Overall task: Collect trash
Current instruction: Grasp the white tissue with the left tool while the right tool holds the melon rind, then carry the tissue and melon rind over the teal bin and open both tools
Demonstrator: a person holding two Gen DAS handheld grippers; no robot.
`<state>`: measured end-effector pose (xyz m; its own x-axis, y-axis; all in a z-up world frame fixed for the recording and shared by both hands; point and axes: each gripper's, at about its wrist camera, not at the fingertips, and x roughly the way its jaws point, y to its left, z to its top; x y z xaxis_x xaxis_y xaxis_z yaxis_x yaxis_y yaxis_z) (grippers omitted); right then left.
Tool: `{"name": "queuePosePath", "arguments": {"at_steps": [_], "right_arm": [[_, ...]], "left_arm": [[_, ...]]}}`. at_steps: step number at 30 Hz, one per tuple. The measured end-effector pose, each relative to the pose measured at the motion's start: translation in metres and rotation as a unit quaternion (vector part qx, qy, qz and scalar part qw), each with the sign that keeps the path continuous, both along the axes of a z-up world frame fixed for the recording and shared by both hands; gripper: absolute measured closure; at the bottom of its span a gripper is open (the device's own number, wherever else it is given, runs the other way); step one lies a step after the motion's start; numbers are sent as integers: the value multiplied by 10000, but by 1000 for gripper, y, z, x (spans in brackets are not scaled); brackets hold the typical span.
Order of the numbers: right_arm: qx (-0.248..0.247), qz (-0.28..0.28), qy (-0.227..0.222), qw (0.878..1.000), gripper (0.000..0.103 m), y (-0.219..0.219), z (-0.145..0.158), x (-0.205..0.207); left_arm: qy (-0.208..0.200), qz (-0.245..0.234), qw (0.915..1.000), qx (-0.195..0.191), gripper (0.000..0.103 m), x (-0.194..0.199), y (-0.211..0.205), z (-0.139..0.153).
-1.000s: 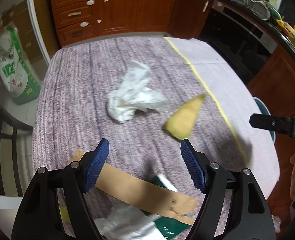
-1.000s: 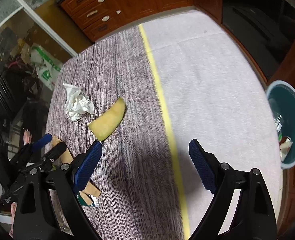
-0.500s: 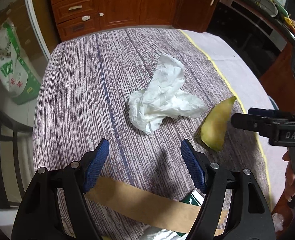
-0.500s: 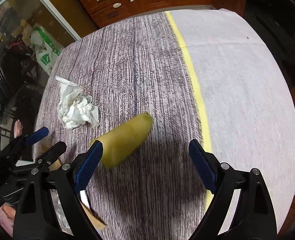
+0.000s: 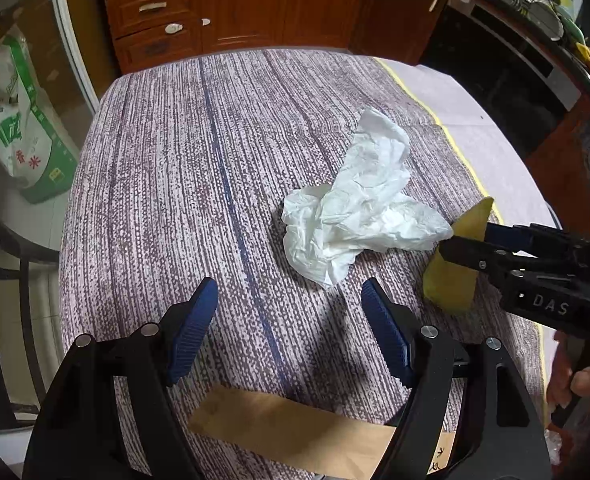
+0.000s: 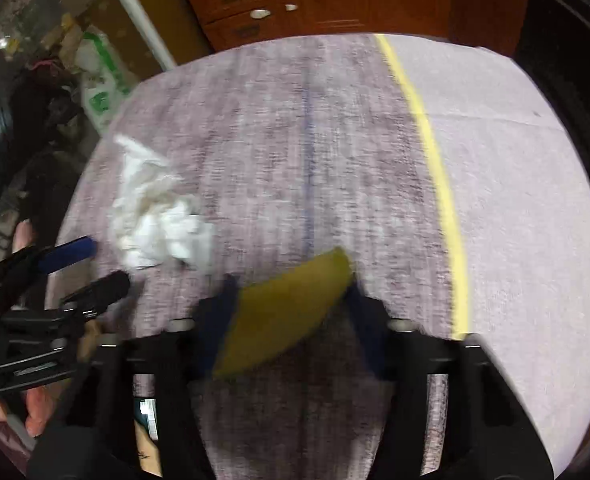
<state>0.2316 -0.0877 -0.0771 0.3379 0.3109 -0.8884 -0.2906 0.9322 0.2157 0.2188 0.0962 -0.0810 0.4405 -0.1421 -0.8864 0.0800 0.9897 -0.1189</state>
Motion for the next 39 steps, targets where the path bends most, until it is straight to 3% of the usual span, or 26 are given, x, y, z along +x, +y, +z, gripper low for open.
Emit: {"name": "queuePosePath", "arguments": {"at_steps": [3,6,11,15,16,17,19,20,31,39], "right_arm": [[274,-22,99,9996,85,-6,5,3],[576,-104,272,9979,89,-18,12,7],[427,-324,70,9985,90,-34,24,10],[385,-473,48,9981,90,-48,25,8],[377,-505,34,9980,90,-52,27,6],[378,-528,26,9979,90,-54,28,7],[390,-603,15,9974,90,-61,30,6],[399,-632,14,9972,90,-66,32,7],[471,-818,-163,9954,90,-96,57,-11],[638,-1084,-469,9909,90,-142,84,-38]], "left_arm": [[2,-14,10000,-38,28,4,0,-2],[6,-66,10000,-55,28,11,-4,-3],[-25,-233,9996,140,27,27,-21,-8],[-181,-352,9992,73,28,34,-35,-6],[-244,-374,9990,102,37,35,-39,-5],[-264,-415,9987,150,59,36,-44,-5],[-294,-410,9983,298,85,37,-50,-6],[-292,-419,9982,313,91,36,-53,-5],[-624,-555,9953,499,92,2,-87,37],[-793,-773,9928,463,92,-24,-127,66]]}}
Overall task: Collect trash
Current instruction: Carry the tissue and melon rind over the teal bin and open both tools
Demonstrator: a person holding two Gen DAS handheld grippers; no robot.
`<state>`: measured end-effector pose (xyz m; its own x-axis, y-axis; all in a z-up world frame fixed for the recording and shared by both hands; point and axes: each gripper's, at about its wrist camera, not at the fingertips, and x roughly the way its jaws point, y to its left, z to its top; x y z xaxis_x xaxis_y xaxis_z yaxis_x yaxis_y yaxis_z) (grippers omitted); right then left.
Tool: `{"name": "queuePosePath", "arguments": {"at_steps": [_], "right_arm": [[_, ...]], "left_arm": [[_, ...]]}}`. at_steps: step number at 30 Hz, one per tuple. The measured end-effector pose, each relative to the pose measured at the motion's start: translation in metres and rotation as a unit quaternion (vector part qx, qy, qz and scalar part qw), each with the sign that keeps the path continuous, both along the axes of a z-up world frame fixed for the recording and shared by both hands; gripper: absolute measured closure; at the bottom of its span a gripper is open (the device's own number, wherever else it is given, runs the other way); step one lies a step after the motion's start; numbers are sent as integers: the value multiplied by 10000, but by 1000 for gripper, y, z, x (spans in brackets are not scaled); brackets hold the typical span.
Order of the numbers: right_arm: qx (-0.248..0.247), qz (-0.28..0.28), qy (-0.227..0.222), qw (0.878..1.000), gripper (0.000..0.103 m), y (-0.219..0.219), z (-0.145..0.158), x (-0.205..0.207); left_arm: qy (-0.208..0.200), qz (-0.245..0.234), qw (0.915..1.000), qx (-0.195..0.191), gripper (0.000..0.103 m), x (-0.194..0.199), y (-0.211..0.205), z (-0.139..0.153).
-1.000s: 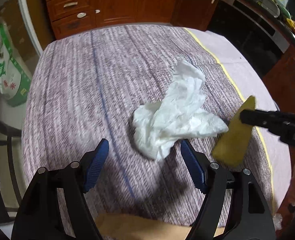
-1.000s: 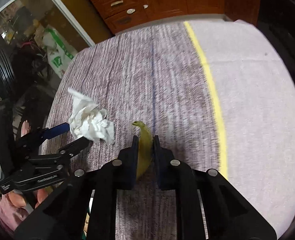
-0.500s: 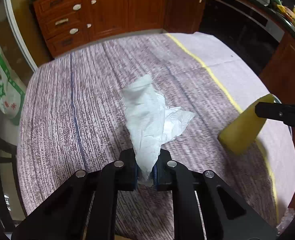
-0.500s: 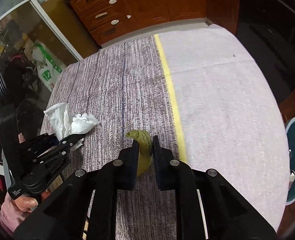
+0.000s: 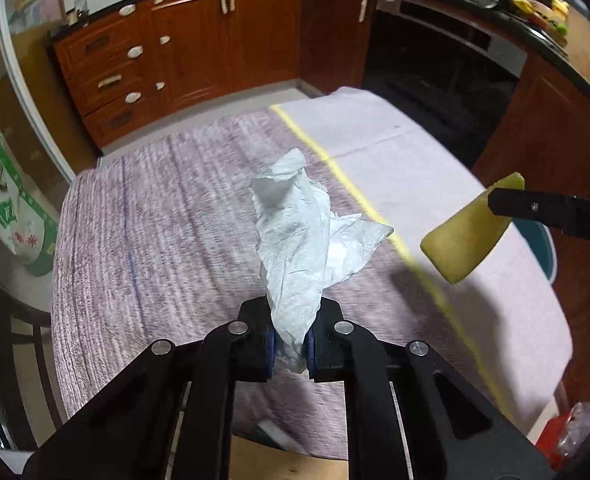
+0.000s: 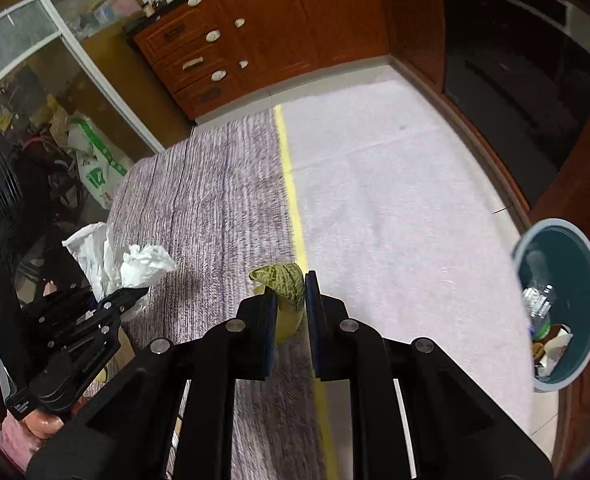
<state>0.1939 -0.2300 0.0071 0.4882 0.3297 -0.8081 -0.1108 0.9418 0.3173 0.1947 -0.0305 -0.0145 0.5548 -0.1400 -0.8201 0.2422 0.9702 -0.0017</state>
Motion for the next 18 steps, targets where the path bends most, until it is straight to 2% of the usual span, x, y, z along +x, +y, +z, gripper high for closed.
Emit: {"name": "queuePosePath", "arguments": {"at_steps": [9,18], "right_arm": [[192,-484,-321,9981,90,-78,23,-33],[374,-1405,-511,9881,90,-191,23,-71]], "left_arm": [[-114,-481,9988,68,92,-19,-68,25],[-48,-1187,9926,249,92,-27,-165,27]]}}
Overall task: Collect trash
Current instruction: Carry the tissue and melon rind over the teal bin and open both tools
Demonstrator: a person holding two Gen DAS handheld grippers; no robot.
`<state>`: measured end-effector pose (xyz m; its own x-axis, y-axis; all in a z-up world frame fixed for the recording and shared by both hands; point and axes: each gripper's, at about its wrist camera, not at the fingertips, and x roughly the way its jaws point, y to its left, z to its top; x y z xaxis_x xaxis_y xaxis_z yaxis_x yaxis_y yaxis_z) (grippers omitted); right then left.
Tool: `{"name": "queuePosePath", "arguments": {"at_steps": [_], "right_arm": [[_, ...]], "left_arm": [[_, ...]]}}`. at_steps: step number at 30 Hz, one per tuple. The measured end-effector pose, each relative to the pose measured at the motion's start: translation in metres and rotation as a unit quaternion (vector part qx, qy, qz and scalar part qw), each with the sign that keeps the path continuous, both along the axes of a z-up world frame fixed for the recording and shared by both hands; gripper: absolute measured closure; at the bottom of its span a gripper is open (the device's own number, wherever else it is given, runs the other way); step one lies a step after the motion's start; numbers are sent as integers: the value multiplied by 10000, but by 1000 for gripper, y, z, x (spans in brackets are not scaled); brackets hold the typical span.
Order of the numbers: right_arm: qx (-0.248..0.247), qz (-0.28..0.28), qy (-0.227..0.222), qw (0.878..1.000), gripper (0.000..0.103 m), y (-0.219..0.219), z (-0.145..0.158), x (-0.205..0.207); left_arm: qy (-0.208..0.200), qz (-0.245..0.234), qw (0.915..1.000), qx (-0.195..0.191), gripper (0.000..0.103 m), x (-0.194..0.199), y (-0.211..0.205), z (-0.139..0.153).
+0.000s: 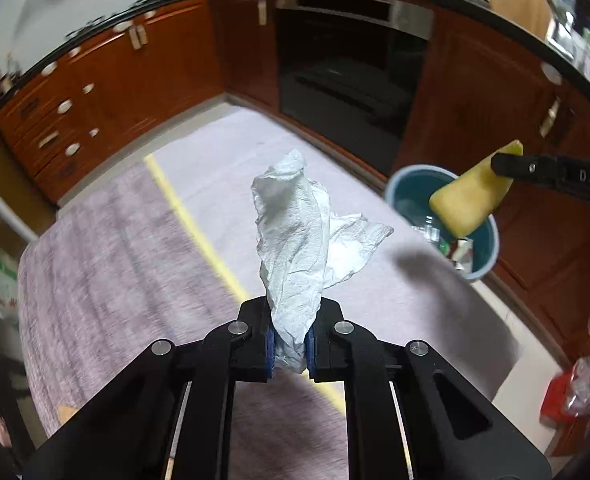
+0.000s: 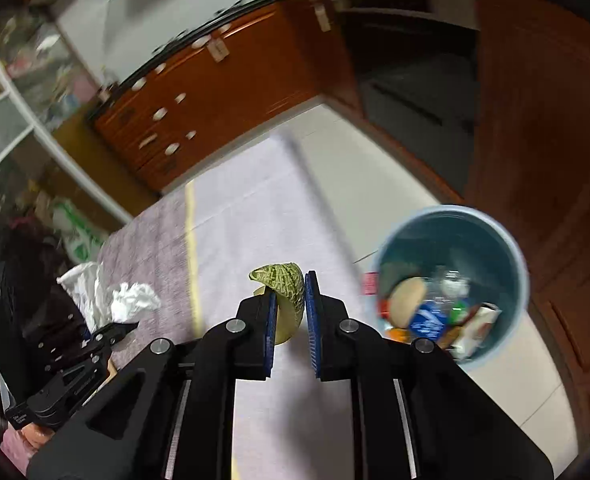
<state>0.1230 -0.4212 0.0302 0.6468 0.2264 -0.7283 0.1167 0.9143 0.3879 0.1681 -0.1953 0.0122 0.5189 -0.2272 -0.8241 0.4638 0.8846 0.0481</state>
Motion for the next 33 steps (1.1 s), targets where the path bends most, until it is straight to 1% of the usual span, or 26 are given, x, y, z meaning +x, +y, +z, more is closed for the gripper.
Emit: {"name": "queuePosePath", "arguments": {"at_steps": [5,11,19,24,25,27,28,29,30,31,33], "right_arm": [[102,-560,85,9983,90,-66,-14,-20],[246,-871,310,9954,90,-115,-41,-31],[351,-971,689,9923,90,-143,-77,-26],[391,-936,957,9902,90,-147,-101,-15],[405,-930,993,9899,90,-148,-104,-12],[430,-906,1073,9892,90,-147,-112,-6],[439,-890,1101,9890,90,-146,-115,-3],[458,-865,1134,9887,90,-145,-118,0],[473,-847,1157,9885,90,-144,-121,3],[487,-831,1176,9884,90,-143,-123,5],[525,-780,1214,9881,89,-140,-127,10]], "left_arm": [[107,-401,9991,115,92,-2,-57,-11],[284,-788,9963,170,92,3,-118,-28],[620,-1092,9916,320,91,17,-178,-64],[832,-1151,9890,418,90,34,-199,-87],[870,-1163,9885,431,89,37,-202,-91],[912,-1162,9879,477,76,40,-205,-98],[901,-1150,9880,501,64,42,-208,-100],[865,-1129,9884,525,55,44,-209,-101],[801,-1098,9892,544,53,46,-208,-102],[787,-1080,9895,549,49,46,-208,-102],[809,-1053,9897,529,47,49,-207,-103]]}}
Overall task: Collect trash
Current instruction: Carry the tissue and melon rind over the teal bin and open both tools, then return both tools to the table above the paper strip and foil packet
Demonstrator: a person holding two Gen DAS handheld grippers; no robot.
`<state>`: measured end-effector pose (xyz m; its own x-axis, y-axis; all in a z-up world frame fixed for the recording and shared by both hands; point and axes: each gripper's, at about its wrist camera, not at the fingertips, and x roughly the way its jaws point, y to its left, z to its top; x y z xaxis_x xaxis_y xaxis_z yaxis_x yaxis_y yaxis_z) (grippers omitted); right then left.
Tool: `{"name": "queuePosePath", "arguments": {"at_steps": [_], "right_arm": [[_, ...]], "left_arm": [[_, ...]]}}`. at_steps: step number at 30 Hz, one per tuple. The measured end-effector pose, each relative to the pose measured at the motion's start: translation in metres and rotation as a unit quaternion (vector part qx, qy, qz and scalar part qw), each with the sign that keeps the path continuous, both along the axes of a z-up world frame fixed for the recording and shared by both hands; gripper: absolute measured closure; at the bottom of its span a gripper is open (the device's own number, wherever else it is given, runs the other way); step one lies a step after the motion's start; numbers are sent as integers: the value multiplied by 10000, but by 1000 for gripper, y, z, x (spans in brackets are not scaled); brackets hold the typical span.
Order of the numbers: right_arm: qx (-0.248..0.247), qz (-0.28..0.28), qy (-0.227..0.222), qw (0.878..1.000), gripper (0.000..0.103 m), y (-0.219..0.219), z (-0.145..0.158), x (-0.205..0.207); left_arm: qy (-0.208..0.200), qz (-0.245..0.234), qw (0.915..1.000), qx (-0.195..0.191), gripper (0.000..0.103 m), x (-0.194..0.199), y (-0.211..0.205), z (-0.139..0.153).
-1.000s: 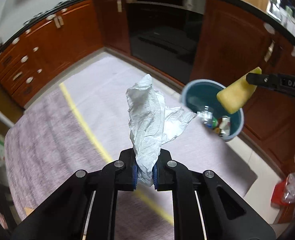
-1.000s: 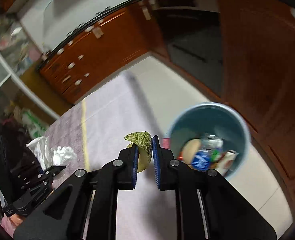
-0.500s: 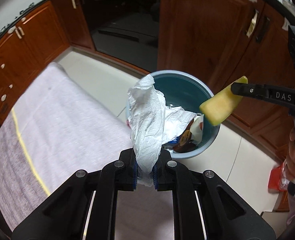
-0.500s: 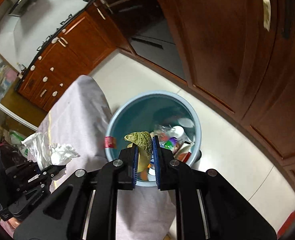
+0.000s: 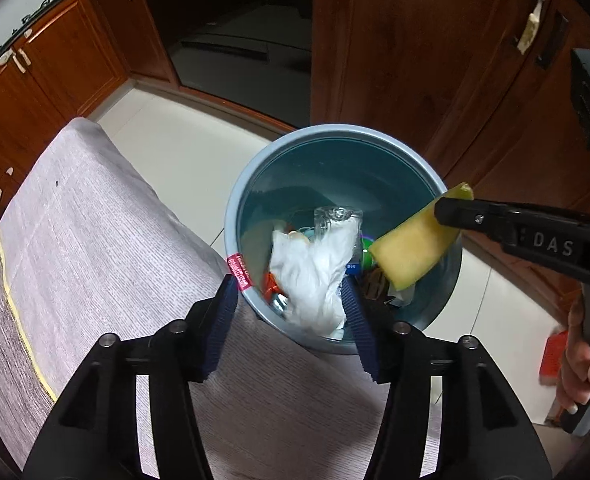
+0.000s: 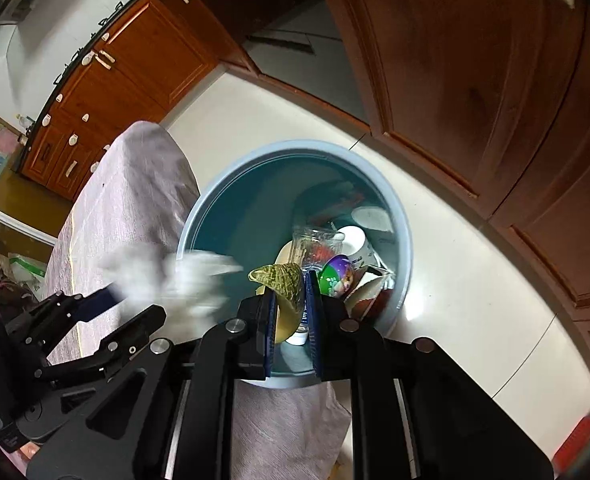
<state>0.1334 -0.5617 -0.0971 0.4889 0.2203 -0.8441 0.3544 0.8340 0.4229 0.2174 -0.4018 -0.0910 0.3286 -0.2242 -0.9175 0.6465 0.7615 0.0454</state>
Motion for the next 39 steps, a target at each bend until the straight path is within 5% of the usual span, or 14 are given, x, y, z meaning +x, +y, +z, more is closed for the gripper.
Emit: {"name": "queuePosePath", "arguments": {"at_steps": [5,11,24,36,39], "right_arm": [[133,45,-32,9999,71,4,-2,10],[-45,-126,-218,9997,19,4,12,7],[-157,-118,-155,9997,18,22,33,-8],[-316,301,-388,9983,18,86,73,-24],[-357,425,-445,9975,18,106,82,-28]], "left_arm": [[60,126,9999,-49,43,9,12,0],[87,172,9997,-140,41,6,19,6],[63,308,9986,-415,41,-20,47,32],[-182,773,9946,-671,40,-44,120,64],[-309,945,9924,-728,30,-55,149,72]]}}
